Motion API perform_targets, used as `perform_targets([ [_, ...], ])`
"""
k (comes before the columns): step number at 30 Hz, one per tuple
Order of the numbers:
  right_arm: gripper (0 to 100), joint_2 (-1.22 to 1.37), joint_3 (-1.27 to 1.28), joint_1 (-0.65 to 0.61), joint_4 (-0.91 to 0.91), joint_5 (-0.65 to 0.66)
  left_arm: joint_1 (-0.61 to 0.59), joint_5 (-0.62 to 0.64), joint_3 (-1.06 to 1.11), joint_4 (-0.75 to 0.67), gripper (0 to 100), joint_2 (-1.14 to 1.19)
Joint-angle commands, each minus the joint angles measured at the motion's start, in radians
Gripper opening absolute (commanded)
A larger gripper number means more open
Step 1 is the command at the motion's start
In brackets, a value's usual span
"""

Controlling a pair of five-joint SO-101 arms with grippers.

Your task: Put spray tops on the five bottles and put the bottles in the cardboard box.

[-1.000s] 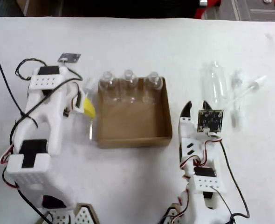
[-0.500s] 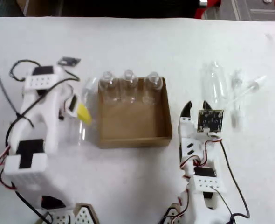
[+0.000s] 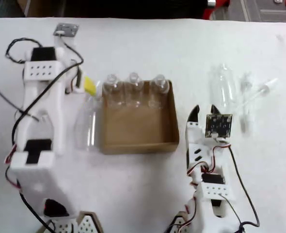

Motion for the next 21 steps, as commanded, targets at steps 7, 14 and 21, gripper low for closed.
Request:
perform_targets([
  [7, 14.4, 0.010, -0.018, -0.010, 0.002, 0.017, 0.018, 0.029, -0.396, 0.157, 27, 0.329],
  [14, 14.4, 0.010, -0.018, -0.010, 0.002, 0.017, 0.019, 0.032, -0.543, 0.245, 27, 0.472],
  [21, 14.4, 0.010, -0.018, -0.010, 0.002, 0.017, 0.084, 0.034, -0.540, 0.245, 27, 0.495],
])
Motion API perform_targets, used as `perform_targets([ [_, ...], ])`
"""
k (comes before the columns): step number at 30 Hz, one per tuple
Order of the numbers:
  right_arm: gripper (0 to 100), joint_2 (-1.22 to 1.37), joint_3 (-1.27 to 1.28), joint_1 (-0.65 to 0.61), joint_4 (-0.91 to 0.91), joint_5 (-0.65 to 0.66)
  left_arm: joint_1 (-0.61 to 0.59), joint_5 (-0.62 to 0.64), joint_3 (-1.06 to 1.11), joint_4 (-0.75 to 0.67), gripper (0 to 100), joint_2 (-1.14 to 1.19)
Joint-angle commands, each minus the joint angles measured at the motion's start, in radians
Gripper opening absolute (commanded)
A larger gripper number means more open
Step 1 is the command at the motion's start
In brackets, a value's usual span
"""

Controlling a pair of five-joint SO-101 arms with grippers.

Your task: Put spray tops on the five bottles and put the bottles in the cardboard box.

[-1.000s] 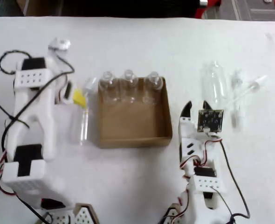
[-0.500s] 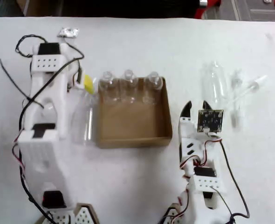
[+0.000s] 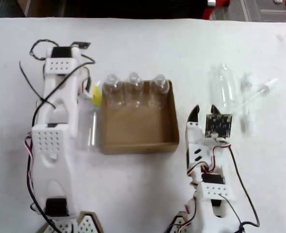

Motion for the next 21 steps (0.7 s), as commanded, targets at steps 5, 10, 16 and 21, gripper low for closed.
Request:
perform_targets([
  [5, 14.4, 0.010, -0.018, -0.010, 0.002, 0.014, 0.073, 0.044, -0.060, 0.014, 27, -0.022],
  [10, 14.4, 0.010, -0.018, -0.010, 0.002, 0.014, 0.071, 0.081, -0.051, 0.015, 27, -0.021],
  [16, 14.4, 0.010, -0.018, -0.010, 0.002, 0.014, 0.073, 0.083, -0.051, 0.014, 27, -0.019],
  [21, 14.4, 0.010, -0.018, -0.010, 0.002, 0.014, 0.068, 0.078, -0.051, 0.014, 27, -0.019],
])
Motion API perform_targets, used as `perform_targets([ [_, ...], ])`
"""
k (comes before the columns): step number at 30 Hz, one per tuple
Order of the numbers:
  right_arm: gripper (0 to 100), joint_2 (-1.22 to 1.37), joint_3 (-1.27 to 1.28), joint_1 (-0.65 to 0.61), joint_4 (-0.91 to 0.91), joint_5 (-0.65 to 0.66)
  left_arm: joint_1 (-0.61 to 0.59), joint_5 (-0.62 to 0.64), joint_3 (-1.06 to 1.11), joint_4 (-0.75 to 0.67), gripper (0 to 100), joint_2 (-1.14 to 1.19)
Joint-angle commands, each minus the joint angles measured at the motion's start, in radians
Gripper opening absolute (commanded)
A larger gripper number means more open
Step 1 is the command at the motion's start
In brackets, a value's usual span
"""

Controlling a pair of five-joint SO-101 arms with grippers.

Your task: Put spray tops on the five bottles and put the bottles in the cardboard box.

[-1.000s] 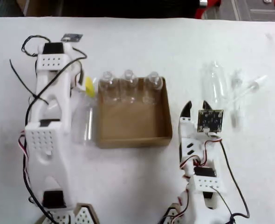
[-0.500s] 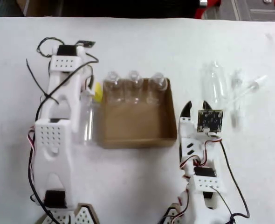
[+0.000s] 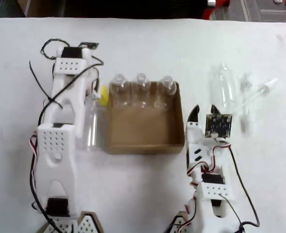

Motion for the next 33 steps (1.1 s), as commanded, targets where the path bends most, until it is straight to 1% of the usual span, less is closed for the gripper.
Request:
perform_targets([
  [1, 14.4, 0.010, -0.018, -0.010, 0.002, 0.014, 0.016, 0.005, -0.049, 0.014, 27, -0.019],
  [6, 14.4, 0.010, -0.018, -0.010, 0.002, 0.014, 0.016, 0.003, -0.049, 0.014, 26, -0.019],
  [10, 14.4, 0.010, -0.018, -0.010, 0.002, 0.014, 0.016, 0.002, -0.051, 0.005, 18, -0.019],
  [12, 14.4, 0.010, -0.018, -0.010, 0.002, 0.014, 0.016, 0.002, -0.051, 0.005, 16, -0.019],
  [33, 14.4, 0.010, -0.018, -0.010, 0.002, 0.014, 0.021, 0.003, -0.049, 0.000, 16, -0.019],
])
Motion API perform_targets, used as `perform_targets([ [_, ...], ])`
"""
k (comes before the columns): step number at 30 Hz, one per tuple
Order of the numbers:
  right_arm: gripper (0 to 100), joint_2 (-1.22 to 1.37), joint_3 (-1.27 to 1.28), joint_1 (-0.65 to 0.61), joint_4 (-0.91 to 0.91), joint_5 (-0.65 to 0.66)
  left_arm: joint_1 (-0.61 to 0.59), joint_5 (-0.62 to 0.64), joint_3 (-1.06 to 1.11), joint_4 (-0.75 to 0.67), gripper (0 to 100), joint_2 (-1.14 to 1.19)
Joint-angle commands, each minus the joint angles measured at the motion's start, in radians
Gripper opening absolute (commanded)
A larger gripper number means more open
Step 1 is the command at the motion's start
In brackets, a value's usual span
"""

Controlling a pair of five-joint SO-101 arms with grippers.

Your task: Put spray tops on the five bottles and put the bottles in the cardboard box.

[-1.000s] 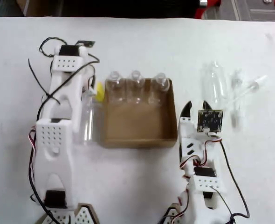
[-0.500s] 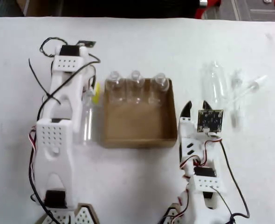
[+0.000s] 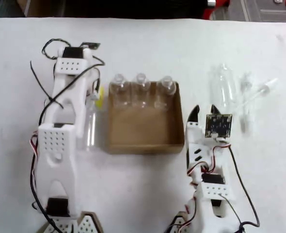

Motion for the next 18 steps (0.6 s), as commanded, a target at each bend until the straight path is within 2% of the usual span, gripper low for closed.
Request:
perform_targets([
  [1, 14.4, 0.010, -0.018, -0.010, 0.002, 0.014, 0.016, 0.005, -0.049, 0.000, 16, -0.018],
  [18, 14.4, 0.010, -0.018, -0.010, 0.002, 0.014, 0.016, 0.011, -0.049, -0.002, 16, -0.018],
])
